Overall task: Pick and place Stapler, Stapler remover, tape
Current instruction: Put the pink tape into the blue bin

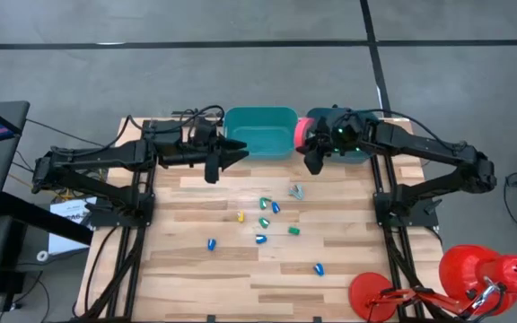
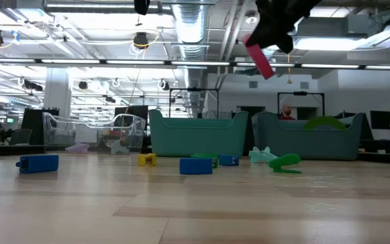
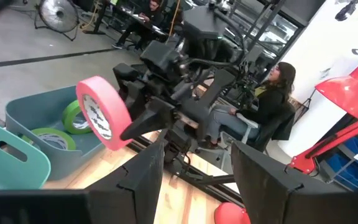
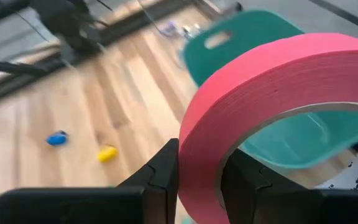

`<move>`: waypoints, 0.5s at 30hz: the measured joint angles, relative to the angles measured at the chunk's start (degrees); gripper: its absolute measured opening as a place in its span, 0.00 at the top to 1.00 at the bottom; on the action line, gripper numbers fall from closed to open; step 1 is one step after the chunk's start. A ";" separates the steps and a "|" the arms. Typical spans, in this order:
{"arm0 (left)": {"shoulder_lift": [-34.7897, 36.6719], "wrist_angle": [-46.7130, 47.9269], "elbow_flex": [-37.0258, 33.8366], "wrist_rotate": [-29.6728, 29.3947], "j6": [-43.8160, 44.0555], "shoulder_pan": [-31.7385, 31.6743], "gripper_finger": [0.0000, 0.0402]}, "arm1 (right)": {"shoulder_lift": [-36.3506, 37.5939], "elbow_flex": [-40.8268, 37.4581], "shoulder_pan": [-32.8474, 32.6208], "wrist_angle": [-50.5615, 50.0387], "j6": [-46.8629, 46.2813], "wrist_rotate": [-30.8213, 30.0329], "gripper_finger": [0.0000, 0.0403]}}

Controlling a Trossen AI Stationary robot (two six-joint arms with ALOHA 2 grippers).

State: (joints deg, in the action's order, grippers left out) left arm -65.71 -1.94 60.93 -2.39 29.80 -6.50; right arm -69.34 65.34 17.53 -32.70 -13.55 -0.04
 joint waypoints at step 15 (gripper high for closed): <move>0.00 -0.02 0.00 -0.72 0.00 0.01 0.56 | -0.35 0.00 8.05 -10.88 2.48 -2.52 0.80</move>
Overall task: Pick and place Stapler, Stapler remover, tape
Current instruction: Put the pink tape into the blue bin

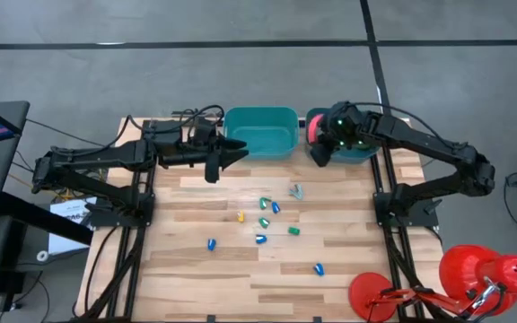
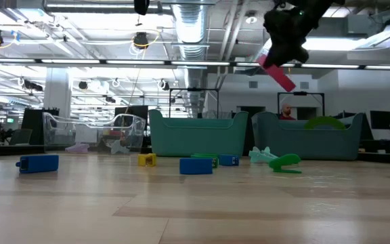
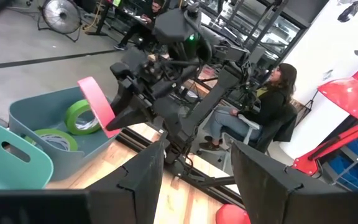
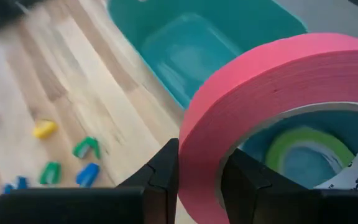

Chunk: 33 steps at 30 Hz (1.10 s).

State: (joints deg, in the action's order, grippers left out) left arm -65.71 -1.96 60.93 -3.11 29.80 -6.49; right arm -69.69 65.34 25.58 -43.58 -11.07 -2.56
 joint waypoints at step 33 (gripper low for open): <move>0.02 -0.02 0.00 -1.80 0.02 0.01 0.56 | -17.06 -0.04 7.72 -3.36 0.57 -11.24 0.80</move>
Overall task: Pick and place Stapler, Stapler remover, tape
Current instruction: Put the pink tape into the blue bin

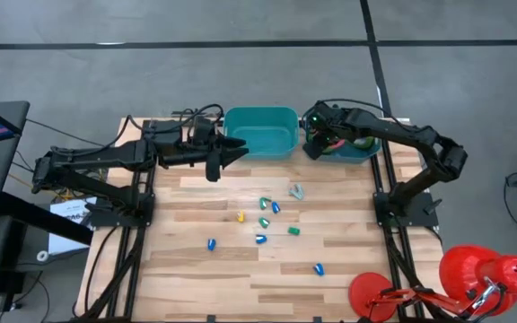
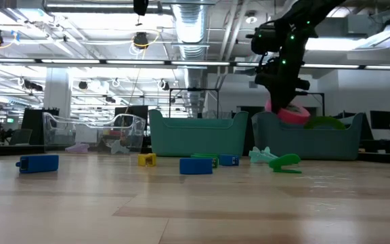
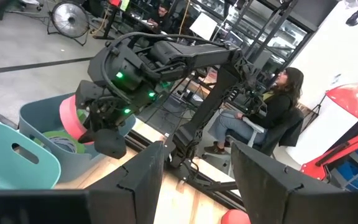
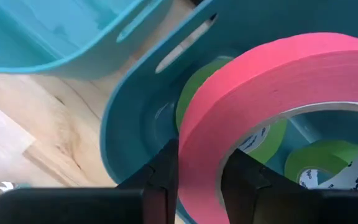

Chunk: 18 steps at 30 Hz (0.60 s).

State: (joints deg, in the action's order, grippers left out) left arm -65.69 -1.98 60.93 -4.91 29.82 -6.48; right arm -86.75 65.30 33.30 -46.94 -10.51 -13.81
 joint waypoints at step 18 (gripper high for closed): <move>0.00 0.00 0.00 0.00 0.00 0.00 0.56 | 0.21 0.02 1.38 -1.73 -3.06 4.73 0.37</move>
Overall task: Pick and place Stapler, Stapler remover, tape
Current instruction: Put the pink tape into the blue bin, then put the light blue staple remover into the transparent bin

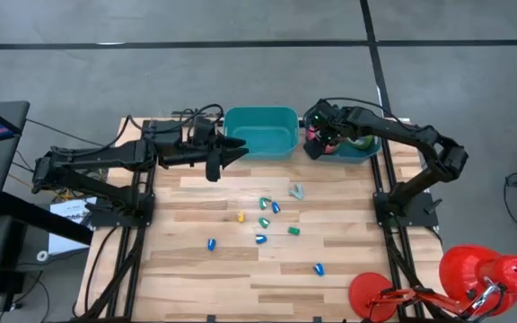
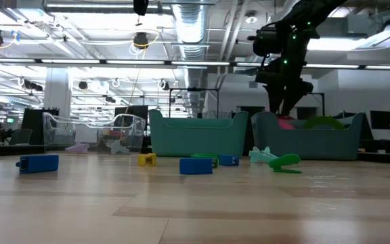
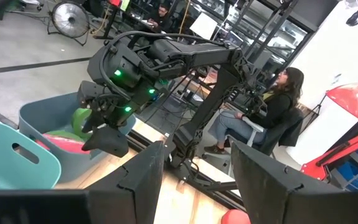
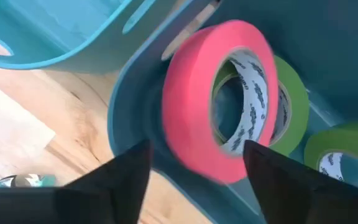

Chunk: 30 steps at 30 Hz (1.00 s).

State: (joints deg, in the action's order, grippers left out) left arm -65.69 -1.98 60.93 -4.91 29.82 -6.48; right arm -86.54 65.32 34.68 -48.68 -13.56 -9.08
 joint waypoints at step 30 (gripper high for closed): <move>0.00 0.00 0.00 0.00 0.00 -0.01 0.56 | 14.59 0.07 -16.93 -3.79 -7.19 4.50 0.31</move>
State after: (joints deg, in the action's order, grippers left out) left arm -65.69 -1.98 60.93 -4.91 29.82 -6.49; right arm -71.95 65.39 17.75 -52.46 -20.75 -4.58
